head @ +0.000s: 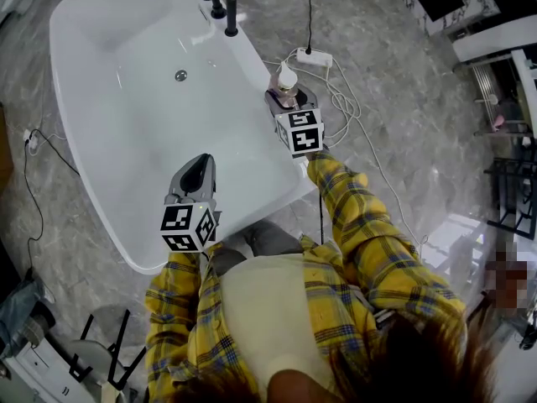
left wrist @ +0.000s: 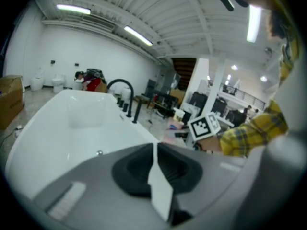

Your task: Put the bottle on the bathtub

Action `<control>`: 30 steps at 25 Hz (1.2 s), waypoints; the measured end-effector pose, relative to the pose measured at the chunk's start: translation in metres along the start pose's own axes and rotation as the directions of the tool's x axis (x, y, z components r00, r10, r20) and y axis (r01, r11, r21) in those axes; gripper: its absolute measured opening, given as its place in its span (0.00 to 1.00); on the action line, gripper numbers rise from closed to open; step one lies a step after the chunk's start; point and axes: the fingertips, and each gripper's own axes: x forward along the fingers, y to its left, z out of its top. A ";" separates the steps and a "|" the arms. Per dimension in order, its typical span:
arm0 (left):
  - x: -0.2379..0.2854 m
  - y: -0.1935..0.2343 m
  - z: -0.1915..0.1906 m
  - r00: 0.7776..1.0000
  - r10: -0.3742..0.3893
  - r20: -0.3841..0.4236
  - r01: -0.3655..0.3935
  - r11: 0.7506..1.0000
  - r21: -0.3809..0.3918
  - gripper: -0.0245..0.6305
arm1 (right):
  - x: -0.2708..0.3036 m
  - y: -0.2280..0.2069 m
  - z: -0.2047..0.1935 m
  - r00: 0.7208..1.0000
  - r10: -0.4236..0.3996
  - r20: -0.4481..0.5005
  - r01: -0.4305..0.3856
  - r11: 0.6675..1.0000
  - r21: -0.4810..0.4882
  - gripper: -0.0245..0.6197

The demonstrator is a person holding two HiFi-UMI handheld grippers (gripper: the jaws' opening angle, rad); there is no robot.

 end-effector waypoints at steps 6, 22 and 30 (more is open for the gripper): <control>-0.001 -0.003 0.005 1.000 -0.016 0.021 0.016 1.000 -0.001 0.08 | 0.002 0.000 -0.001 1.000 0.007 -0.019 -0.008 1.000 -0.008 0.42; -0.013 -0.012 0.009 0.998 -0.041 0.049 0.040 0.999 0.022 0.08 | -0.024 -0.003 0.006 0.999 -0.029 -0.016 0.029 1.000 0.005 0.42; -0.017 -0.015 0.012 0.996 -0.061 0.069 0.060 0.998 0.021 0.08 | -0.051 -0.001 0.005 0.998 -0.069 0.004 0.069 0.998 -0.003 0.42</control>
